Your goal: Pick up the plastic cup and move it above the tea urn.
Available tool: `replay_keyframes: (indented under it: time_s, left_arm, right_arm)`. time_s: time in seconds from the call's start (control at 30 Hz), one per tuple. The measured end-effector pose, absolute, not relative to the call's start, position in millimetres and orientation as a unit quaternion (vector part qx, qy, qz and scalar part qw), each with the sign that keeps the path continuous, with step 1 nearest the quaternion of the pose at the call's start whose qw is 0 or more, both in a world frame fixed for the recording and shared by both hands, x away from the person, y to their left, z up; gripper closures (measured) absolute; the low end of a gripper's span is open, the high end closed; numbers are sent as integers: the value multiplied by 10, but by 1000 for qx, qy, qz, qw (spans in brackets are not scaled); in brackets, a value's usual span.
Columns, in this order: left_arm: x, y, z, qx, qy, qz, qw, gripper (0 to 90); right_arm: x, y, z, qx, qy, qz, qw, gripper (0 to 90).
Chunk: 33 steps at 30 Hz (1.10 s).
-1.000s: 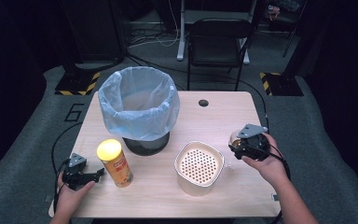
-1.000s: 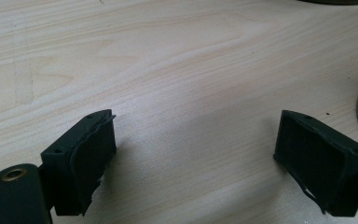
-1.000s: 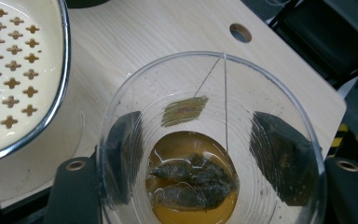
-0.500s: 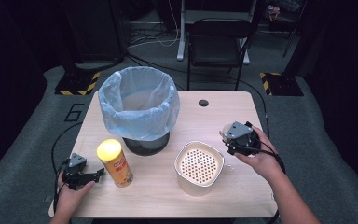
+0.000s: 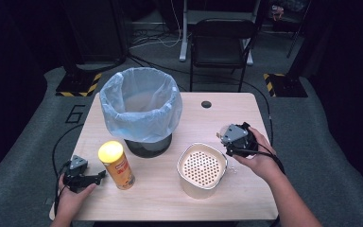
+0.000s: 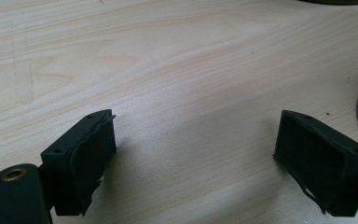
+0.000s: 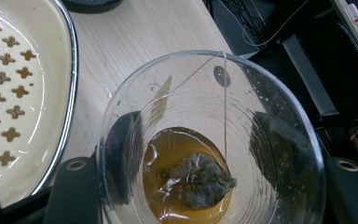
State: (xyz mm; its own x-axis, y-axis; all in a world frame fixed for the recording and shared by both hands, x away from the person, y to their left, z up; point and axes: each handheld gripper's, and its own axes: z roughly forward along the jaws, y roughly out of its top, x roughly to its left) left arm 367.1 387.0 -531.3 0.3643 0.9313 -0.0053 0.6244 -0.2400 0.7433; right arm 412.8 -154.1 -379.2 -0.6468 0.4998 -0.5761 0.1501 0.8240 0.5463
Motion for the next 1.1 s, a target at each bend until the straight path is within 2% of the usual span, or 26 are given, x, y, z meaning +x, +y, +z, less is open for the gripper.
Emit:
replay_keyframes:
  time_s: [0.5, 0.8, 1.1]
  left_arm:
    - [3671, 3871, -5313, 754, 516, 227, 337, 120]
    - [3671, 3871, -5313, 754, 516, 227, 337, 119]
    - [3671, 3870, -5313, 754, 516, 227, 337, 120]
  right_arm:
    - [4198, -1489, -3816, 184, 869, 272, 371, 343]
    - [4286, -1553, -3781, 151, 862, 331, 352, 344]
    - [4205, -1499, -3705, 118, 859, 324, 379, 344]
